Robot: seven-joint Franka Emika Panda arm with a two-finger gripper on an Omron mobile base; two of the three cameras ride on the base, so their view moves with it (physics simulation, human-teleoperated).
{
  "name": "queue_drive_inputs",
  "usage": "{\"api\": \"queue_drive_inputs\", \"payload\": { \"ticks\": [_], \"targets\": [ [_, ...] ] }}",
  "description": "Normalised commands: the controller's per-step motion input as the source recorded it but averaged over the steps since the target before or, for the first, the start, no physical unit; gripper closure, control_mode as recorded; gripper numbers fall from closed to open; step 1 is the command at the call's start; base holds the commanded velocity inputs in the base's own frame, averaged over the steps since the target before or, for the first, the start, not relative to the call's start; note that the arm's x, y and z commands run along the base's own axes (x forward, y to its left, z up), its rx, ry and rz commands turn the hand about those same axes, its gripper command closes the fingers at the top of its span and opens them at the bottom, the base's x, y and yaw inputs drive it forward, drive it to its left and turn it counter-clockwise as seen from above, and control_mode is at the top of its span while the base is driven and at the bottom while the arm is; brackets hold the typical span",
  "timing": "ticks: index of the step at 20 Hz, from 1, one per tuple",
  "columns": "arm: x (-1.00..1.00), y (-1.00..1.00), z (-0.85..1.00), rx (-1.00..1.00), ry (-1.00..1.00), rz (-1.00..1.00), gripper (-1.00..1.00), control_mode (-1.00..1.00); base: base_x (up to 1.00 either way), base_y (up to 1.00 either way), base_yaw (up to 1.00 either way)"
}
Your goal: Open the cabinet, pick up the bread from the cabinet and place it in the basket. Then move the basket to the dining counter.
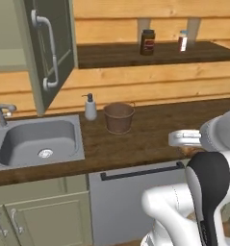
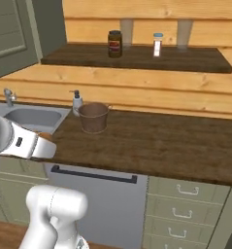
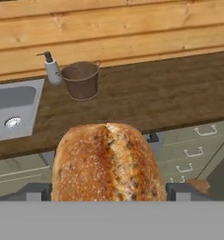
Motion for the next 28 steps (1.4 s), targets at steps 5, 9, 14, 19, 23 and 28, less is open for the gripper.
{"api": "queue_drive_inputs", "payload": {
  "ticks": [5,9,14,19,23,28],
  "targets": [
    [0.00,0.00,0.00,0.00,0.00,0.00,1.00,1.00,0.66,0.00,0.00],
    [0.00,0.00,0.00,0.00,0.00,0.00,1.00,1.00,0.64,0.00,0.00],
    [0.00,0.00,0.00,0.00,0.00,0.00,1.00,1.00,0.52,0.00,0.00],
    [0.18,0.00,0.00,0.00,0.00,0.00,1.00,-1.00,0.20,0.00,0.00],
    [0.69,0.00,-0.06,0.00,0.00,0.00,1.00,-1.00,0.00,0.00,0.00],
    [0.73,0.01,-0.23,0.00,0.00,0.00,1.00,-1.00,0.00,0.00,0.00]
  ]
}}
